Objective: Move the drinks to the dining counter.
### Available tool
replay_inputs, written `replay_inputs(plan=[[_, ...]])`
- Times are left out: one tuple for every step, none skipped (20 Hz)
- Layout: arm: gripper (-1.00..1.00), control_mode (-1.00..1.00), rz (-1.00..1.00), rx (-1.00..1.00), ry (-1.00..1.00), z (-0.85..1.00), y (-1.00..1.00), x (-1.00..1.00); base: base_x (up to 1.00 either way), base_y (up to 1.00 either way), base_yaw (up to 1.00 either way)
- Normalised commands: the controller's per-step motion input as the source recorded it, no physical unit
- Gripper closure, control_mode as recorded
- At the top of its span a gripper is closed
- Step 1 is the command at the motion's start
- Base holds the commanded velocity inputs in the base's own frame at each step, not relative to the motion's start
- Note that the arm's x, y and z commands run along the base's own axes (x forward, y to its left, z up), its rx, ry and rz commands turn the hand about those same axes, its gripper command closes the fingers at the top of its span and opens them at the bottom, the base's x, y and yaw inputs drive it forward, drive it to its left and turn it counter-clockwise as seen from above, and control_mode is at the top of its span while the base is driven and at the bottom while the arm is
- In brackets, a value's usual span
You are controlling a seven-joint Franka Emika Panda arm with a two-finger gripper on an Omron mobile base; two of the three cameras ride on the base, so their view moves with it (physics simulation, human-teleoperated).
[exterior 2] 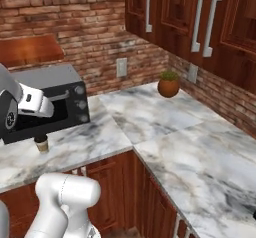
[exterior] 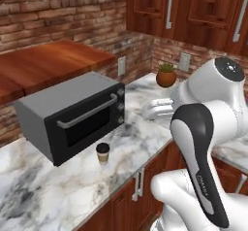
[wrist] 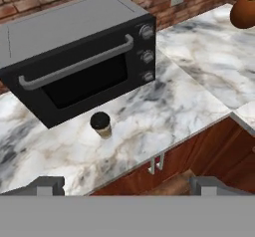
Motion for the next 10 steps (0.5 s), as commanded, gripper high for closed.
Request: replay_inputs(plan=[[-1.0, 1.0, 0.0, 0.0, 0.0, 0.0, 0.0, 0.0, 0.7, -0.66, -0.23], [-1.0, 1.0, 0.0, 0.0, 0.0, 0.0, 0.0, 0.0, 0.76, -0.44, -0.24], [-1.0, 1.0, 0.0, 0.0, 0.0, 0.0, 0.0, 0.0, 0.84, -0.01, -0.22], [-1.0, 1.0, 0.0, 0.0, 0.0, 0.0, 0.0, 0.0, 0.79, 0.13, -0.16], [-1.0, 1.0, 0.0, 0.0, 0.0, 0.0, 0.0, 0.0, 0.69, 0.99, -0.1], [-1.0, 1.0, 0.0, 0.0, 0.0, 0.0, 0.0, 0.0, 0.54, 1.0, -0.03], [-1.0, 1.0, 0.0, 0.0, 0.0, 0.0, 0.0, 0.0, 0.01, 1.0, 0.0], [-1.0, 1.0, 0.0, 0.0, 0.0, 0.0, 0.0, 0.0, 0.0, 1.0, 0.02], [-1.0, 1.0, 0.0, 0.0, 0.0, 0.0, 0.0, 0.0, 0.0, 1.0, 0.11], [-1.0, 1.0, 0.0, 0.0, 0.0, 0.0, 0.0, 0.0, 0.0, 1.0, 0.24]])
